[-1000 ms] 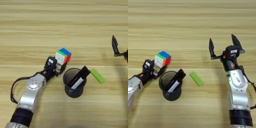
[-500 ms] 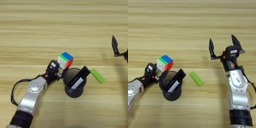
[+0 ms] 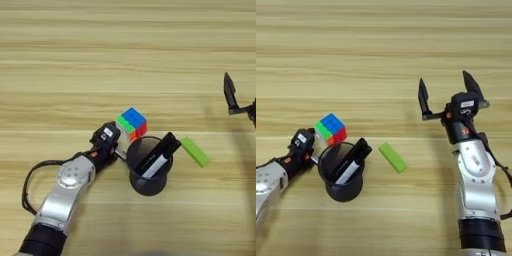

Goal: Move the objects on the table

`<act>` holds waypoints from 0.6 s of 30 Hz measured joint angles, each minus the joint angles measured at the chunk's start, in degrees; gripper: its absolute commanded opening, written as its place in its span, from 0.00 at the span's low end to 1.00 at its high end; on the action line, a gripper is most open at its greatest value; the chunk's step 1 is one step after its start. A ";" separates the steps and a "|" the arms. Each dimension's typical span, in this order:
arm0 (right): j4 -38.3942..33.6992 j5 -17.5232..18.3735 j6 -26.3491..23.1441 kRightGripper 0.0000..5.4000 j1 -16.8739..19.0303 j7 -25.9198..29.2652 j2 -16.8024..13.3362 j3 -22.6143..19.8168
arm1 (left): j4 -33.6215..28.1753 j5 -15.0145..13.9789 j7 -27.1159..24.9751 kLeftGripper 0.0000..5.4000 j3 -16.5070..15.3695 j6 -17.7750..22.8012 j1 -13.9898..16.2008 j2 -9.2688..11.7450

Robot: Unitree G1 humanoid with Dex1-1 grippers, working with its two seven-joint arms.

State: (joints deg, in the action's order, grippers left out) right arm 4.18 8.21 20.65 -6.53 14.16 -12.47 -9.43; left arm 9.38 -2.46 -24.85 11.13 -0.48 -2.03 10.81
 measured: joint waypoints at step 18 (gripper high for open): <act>0.12 0.02 0.13 1.00 -0.09 0.02 -0.02 0.00 | -2.06 -0.22 5.27 0.99 -6.43 -11.17 -3.65 -0.73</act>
State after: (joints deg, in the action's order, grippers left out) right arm 4.30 8.24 20.77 -6.62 14.18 -12.49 -9.42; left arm 7.32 -2.68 -19.58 4.70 -11.64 -5.68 10.08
